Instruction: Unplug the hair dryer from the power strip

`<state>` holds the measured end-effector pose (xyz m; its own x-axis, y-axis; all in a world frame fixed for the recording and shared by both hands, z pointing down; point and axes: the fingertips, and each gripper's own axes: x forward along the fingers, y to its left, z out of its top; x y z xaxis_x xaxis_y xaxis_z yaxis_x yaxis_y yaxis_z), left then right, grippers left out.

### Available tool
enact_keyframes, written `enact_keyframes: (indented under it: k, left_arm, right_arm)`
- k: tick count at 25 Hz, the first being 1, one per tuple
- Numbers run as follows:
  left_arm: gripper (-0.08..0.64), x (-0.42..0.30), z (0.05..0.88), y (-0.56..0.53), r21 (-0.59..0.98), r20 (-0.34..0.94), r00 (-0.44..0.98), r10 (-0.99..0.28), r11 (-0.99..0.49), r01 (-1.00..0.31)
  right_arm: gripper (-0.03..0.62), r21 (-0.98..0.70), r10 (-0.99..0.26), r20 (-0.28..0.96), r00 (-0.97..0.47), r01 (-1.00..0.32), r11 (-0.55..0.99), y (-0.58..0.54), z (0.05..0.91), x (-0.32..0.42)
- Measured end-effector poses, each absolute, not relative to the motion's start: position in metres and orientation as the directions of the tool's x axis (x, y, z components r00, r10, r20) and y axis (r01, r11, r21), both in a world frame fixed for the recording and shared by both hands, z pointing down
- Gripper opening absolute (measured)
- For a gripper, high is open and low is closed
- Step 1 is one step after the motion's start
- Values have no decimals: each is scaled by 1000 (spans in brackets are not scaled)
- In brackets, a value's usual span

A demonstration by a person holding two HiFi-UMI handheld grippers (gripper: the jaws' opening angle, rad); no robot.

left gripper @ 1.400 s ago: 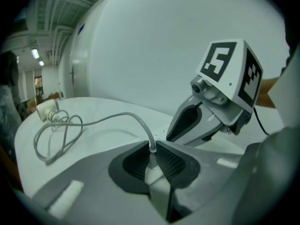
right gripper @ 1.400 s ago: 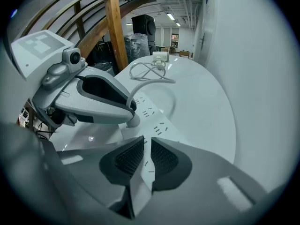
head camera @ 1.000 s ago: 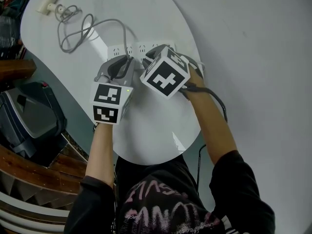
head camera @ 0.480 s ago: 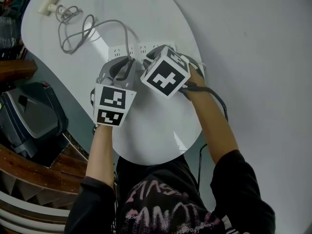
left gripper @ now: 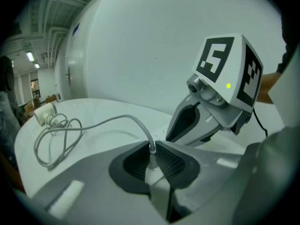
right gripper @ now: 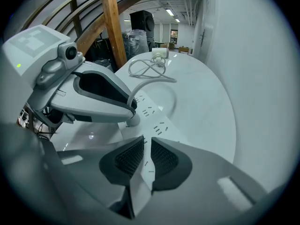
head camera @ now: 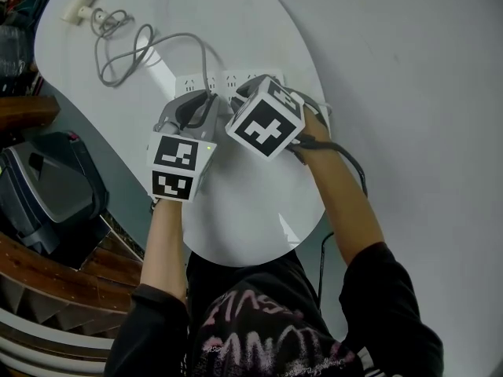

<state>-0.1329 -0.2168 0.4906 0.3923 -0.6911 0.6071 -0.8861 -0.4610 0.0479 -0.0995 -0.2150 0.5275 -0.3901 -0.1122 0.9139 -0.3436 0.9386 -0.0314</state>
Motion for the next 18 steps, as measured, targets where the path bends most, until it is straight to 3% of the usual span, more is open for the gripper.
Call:
enact_keyframes:
  k: [3, 8, 12, 16, 18]
  left_arm:
    - [48, -129, 492, -214, -36, 631, 389, -671, -527, -849]
    - [48, -135, 491, -216, 81, 605, 410, -682, -460, -884]
    - [48, -130, 491, -213, -34, 641, 390, -662, -532, -846]
    - [48, -133, 489, -216, 58, 614, 409, -675, -478, -876]
    - [48, -133, 489, -215, 11, 623, 393, -676, -495, -869]
  right_arm:
    - [77, -29, -103, 922, -372, -332, 943, -216, 529, -100]
    - [77, -30, -105, 921, -376, -337, 941, -215, 529, -101]
    - [77, -35, -95, 925, -368, -331, 943, -215, 529, -101]
    - [77, -33, -100, 923, -372, -335, 942, -215, 528, -100]
    - [77, -30, -104, 923, -371, -337, 941, -215, 528, -101]
